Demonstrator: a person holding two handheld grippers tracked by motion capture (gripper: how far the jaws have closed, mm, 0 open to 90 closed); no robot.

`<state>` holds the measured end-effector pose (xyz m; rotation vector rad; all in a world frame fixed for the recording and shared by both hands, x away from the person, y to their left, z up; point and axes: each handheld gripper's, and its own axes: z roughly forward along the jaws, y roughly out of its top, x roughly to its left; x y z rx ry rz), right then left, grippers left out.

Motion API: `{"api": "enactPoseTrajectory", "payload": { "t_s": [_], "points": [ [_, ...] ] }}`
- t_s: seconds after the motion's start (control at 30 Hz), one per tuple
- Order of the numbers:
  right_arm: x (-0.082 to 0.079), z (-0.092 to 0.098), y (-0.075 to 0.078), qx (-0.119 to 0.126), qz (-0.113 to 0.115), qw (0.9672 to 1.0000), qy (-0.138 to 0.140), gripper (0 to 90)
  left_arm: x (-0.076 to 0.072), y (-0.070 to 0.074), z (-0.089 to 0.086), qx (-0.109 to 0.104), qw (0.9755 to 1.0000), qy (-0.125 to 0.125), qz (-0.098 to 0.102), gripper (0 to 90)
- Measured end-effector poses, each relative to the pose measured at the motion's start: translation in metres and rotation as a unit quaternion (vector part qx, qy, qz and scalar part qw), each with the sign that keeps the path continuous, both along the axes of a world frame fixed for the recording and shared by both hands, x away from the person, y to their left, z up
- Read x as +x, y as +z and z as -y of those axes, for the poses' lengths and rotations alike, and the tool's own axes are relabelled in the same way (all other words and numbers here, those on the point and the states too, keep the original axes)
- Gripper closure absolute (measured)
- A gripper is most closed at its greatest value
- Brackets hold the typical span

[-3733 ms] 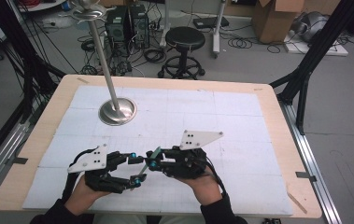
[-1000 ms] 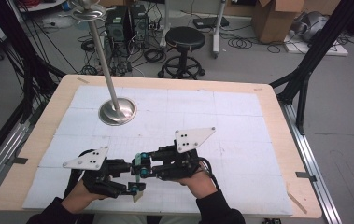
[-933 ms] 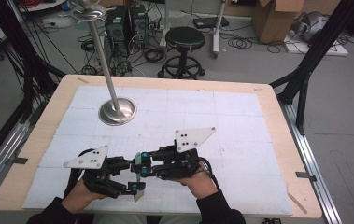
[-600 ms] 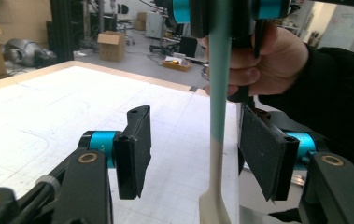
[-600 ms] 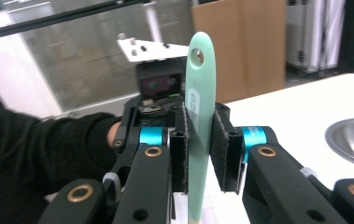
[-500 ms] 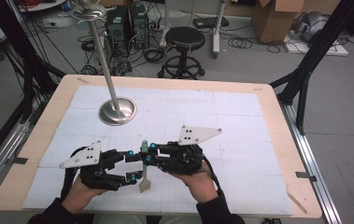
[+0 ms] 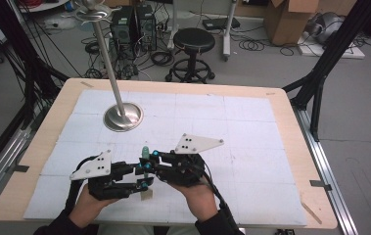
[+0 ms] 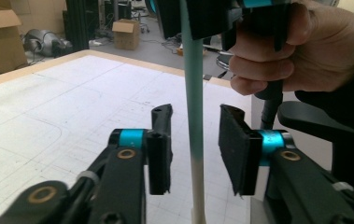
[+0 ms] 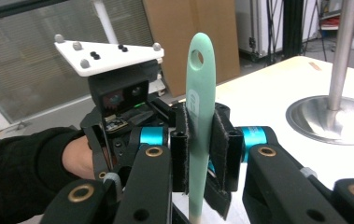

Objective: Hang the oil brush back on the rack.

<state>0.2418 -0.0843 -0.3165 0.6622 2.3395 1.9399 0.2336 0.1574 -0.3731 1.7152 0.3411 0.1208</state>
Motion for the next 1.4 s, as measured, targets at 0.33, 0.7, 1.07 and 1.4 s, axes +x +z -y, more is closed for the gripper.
{"api": "enactPoseTrajectory", "payload": {
  "t_s": [0.33,0.7,1.07,1.4],
  "points": [
    [-0.003,-0.002,-0.001,-0.005,0.006,1.0000,-0.002,78.4,0.000,0.000,-0.002,0.013,0.9998,0.010,-0.009,83.8],
    [-0.003,0.031,-0.003,0.028,0.042,0.9986,-0.017,32.1,0.007,-0.001,-0.010,-0.003,0.9996,0.016,-0.025,84.0],
    [0.003,0.116,-0.032,0.034,0.039,0.9903,-0.129,25.1,0.044,0.022,-0.031,-0.018,0.9978,0.053,-0.035,84.0],
    [0.004,0.143,-0.040,0.002,0.047,0.9812,-0.187,19.7,0.085,0.078,-0.042,-0.025,0.9949,0.096,-0.014,84.0]
  ]
}}
